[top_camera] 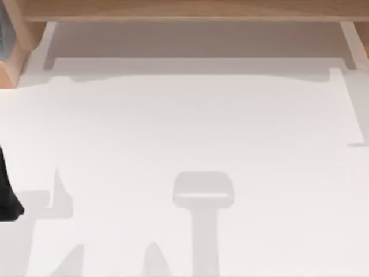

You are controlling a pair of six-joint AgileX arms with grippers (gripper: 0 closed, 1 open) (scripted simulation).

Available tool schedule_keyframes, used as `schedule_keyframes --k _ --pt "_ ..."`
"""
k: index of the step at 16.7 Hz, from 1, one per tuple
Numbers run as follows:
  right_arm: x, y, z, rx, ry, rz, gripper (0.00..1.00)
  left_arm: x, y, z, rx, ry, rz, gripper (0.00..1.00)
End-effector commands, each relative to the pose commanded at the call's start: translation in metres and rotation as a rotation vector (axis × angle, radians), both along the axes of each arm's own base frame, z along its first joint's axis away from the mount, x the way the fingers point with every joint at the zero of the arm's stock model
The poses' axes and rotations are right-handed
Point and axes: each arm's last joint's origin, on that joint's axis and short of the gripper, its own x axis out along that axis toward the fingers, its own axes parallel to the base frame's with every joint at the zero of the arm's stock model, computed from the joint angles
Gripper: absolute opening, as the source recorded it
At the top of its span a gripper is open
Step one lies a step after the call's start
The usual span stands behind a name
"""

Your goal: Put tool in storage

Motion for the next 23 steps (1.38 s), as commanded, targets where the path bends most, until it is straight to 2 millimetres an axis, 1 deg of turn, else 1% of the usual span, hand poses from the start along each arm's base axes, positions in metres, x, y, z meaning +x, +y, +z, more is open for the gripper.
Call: schedule_keyframes --k 4,9,13,23 --pt "0.001 -0.001 0.0 0.0 -0.001 -0.003 1.0 0.0 0.0 0.0 0.0 0.0 0.0 1.0" --pt "0.023 0.0 0.0 0.0 0.0 0.0 1.0 0.0 0.0 0.0 0.0 0.0 0.0 1.0" --pt "0.025 0.0 0.0 0.0 0.0 0.0 1.0 0.0 0.0 0.0 0.0 0.0 0.0 1.0" --pt "0.025 0.0 0.0 0.0 0.0 0.0 0.25 0.0 0.0 0.0 0.0 0.0 0.0 1.0"
